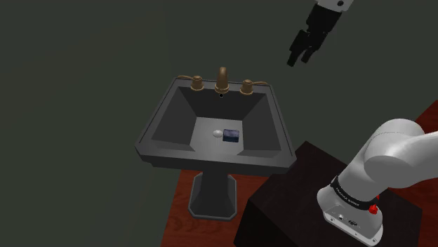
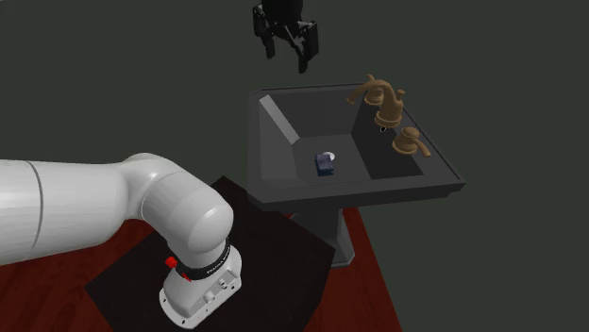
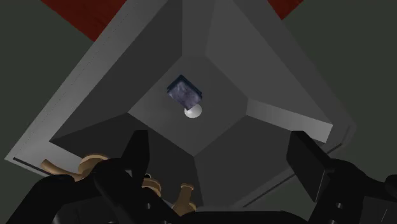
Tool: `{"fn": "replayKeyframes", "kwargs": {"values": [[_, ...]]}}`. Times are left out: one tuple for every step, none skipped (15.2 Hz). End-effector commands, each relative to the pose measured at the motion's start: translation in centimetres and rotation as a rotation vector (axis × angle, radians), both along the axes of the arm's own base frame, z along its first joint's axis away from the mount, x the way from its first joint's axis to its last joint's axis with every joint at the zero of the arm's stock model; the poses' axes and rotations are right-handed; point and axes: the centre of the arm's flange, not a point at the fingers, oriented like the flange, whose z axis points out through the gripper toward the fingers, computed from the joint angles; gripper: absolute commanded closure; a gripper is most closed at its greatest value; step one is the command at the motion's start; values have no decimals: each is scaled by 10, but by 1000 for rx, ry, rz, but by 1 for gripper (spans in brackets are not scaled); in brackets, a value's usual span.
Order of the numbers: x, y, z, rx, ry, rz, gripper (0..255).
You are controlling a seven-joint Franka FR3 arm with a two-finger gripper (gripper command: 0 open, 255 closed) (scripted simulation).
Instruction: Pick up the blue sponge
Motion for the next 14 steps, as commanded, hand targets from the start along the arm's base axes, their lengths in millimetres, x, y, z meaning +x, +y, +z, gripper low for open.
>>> {"fn": "replayKeyframes", "kwargs": {"values": [[0,0,0,0,0,0,0],[7,-2,-11,1,0,15,0],[13,-4,-23,2,-1,29,0],[20,-6,-34,3,-1,44,0],[27,-8,-46,4,-1,58,0],[33,-10,-57,5,-2,73,0],[40,-12,-69,7,-2,87,0],[47,-13,-80,8,-2,102,0],[54,-15,-91,9,-2,116,0],[60,-16,-103,10,-3,131,0],[67,-18,-114,11,-3,145,0],[74,-19,-126,12,-3,160,0],[81,-20,-137,13,-4,174,0],[88,-21,-148,14,-4,189,0]]}}
